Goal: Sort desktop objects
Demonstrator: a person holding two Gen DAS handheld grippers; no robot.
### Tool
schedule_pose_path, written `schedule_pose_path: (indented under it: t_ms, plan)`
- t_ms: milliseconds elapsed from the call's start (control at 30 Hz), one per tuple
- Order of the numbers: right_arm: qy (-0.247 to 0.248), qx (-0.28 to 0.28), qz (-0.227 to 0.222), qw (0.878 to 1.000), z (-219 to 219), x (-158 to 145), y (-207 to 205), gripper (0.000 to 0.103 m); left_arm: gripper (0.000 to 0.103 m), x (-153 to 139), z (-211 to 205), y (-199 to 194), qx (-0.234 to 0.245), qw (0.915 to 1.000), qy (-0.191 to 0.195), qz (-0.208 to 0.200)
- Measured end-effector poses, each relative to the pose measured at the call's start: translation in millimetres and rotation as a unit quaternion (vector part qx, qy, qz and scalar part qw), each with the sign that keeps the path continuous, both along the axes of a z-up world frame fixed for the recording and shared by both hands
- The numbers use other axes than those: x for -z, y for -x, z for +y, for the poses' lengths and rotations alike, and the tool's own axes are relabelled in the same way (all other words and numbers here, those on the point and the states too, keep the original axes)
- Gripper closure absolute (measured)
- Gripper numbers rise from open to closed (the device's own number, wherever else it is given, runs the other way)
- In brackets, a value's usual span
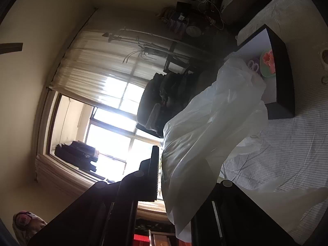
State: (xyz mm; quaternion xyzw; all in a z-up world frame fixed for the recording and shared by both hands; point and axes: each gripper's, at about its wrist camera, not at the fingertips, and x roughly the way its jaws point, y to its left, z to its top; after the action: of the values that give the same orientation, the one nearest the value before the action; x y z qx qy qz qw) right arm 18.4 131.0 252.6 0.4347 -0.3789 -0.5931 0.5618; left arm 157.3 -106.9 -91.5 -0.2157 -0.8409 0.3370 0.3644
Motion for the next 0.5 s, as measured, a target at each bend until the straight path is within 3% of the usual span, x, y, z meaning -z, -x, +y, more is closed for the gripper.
schedule_pose_path:
  t_ms: [133,333,500]
  plan:
    - [0.004,-0.024,0.011,1.000,-7,1,-11,0.094,0.000,2,23,20,0.003,0.9997,-0.020,-0.017]
    - [0.013,-0.090,-0.128,0.988,-2,90,-79,0.094,0.000,21,52,61,0.003,0.9983,-0.050,-0.029]
    - [-0.017,-0.126,-0.200,0.971,6,138,-121,0.094,0.000,18,54,81,0.009,0.9964,-0.066,0.052]
